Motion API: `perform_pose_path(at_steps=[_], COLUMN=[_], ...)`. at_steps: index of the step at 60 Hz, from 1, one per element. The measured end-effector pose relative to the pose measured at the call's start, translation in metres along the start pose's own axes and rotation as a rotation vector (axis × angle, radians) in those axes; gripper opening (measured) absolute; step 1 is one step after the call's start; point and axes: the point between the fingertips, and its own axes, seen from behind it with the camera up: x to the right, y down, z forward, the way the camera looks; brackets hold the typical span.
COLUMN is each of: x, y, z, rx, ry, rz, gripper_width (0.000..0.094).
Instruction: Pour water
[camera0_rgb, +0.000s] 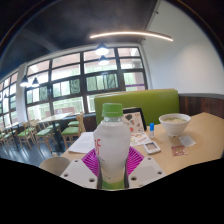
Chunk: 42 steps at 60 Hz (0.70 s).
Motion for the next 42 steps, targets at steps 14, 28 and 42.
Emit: perform_pose_path(at_steps=[14,28,42], x=[0.012,0.011,0.019], y=[0.016,0.018,0.011], z=[0.005,0.004,-0.036], rx=[-0.005,-0.01,-0.036], ry=[0.004,0.01,-0.002], rz=[-0.146,-0.136,-0.147], gripper_width=[0.0304,0.041,0.0818])
